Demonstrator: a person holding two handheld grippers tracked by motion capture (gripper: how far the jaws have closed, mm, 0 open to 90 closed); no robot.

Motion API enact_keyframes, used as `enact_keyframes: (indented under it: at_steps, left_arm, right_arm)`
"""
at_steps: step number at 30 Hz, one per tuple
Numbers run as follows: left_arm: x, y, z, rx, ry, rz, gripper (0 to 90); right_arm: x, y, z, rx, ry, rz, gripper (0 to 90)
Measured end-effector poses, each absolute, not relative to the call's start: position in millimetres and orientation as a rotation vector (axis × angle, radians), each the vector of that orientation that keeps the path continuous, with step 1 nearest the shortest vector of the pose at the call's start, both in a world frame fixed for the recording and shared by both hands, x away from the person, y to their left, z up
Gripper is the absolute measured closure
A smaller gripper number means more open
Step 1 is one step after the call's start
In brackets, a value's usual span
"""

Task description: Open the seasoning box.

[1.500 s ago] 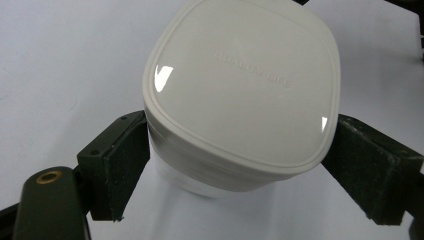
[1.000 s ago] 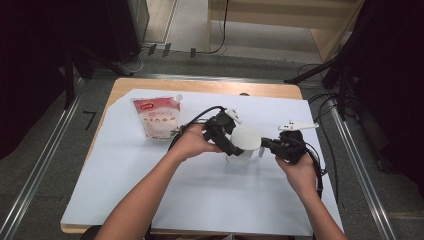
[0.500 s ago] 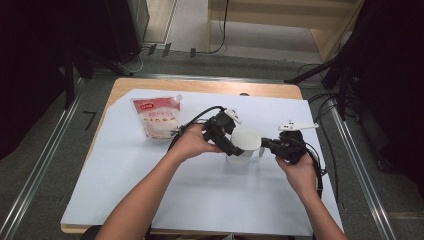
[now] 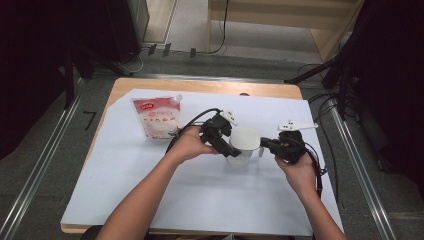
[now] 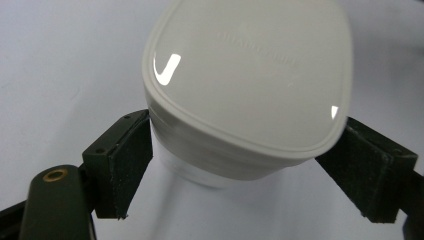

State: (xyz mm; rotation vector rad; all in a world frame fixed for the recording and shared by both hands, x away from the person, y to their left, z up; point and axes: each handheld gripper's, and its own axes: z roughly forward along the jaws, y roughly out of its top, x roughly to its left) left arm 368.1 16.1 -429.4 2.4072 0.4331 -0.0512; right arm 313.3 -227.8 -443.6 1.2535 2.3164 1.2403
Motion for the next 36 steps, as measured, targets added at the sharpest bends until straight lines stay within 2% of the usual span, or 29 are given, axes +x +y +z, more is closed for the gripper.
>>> enact_keyframes:
  at_steps: [12,21,36]
  left_arm:
    - [364.6,12.5,-418.1,2.441,0.416,0.0,19.2]
    - [368.3,15.5,-427.5,2.437,0.414,-0.035,18.3]
    - [364.3,16.2,-424.9,2.439,0.414,0.018,21.0]
  right_arm:
    - [313.5,-228.5,-444.0,1.256,2.309,1.229,90.0]
    - [312.8,-227.2,-443.9,1.247,2.312,1.239,90.0]
    - [311.4,-226.0,-443.6,1.247,2.301,1.212,90.0]
